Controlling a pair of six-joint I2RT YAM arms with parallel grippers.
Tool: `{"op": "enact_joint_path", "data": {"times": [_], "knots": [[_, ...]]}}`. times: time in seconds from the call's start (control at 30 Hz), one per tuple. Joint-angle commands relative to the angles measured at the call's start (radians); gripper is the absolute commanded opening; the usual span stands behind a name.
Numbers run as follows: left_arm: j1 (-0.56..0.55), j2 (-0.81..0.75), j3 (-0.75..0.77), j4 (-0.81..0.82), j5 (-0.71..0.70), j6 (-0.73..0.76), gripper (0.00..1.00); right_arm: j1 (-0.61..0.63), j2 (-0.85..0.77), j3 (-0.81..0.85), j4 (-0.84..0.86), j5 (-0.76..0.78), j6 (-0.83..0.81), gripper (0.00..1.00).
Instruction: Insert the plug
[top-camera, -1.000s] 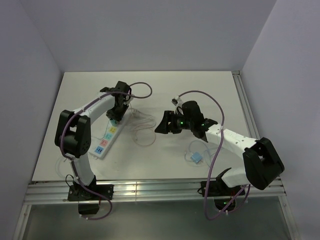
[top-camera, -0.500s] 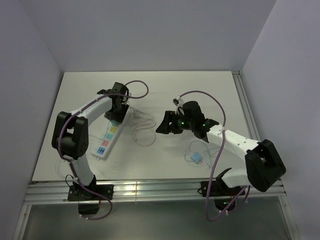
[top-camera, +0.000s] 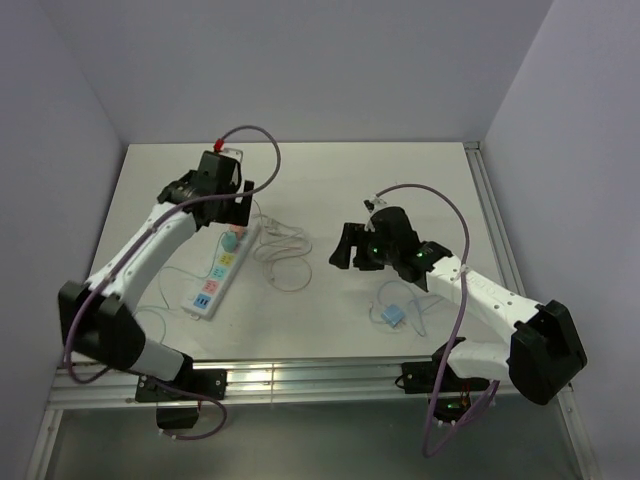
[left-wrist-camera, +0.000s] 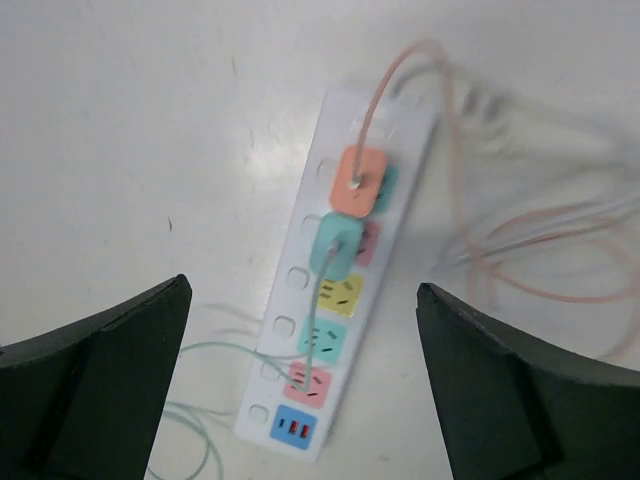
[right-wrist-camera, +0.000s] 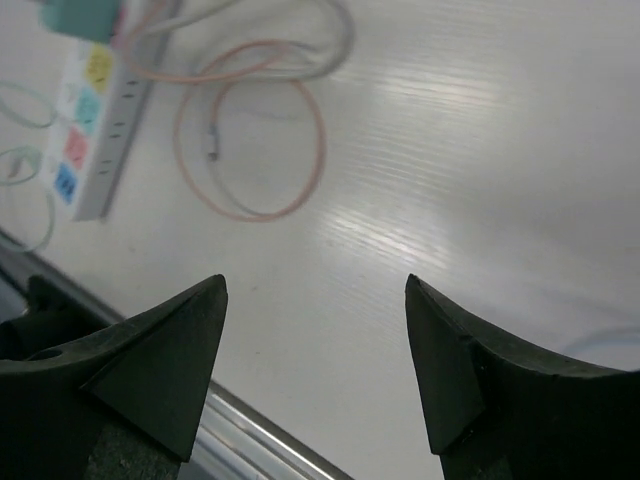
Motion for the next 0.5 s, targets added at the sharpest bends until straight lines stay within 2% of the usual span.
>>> {"op": "enact_joint_path", "data": {"times": [0.0,0.1,0.13,0.17,0.2,0.3,0.47], "knots": [[-0.068,-0.194,0.064,0.093,-0.068,-0.097,0.99,-0.016,-0.019,0.03,-0.193,0.234,0.033,0.79],[-0.081,-0.282,0.045,0.172,0.089,-0.192,0.99,-0.027,-0.032,0.017,-0.275,0.307,0.068,0.79],[-0.079,-0.306,0.007,0.201,0.2,-0.215,1.0,-0.035,-0.04,0.001,-0.287,0.329,0.071,0.79],[-0.081,-0.331,-0.017,0.235,0.245,-0.264,1.0,-0.039,-0.043,-0.001,-0.319,0.331,0.073,0.79],[-0.081,-0.381,-0.044,0.302,0.282,-0.289,0.99,-0.044,-0.043,-0.003,-0.339,0.332,0.067,0.79],[-0.079,-0.454,-0.11,0.361,0.365,-0.364,0.99,-0.049,-0.042,-0.018,-0.387,0.346,0.068,0.78],[-0.081,-0.485,-0.142,0.423,0.555,-0.43,1.0,-0.049,-0.046,-0.062,-0.373,0.363,0.1,0.72]]}}
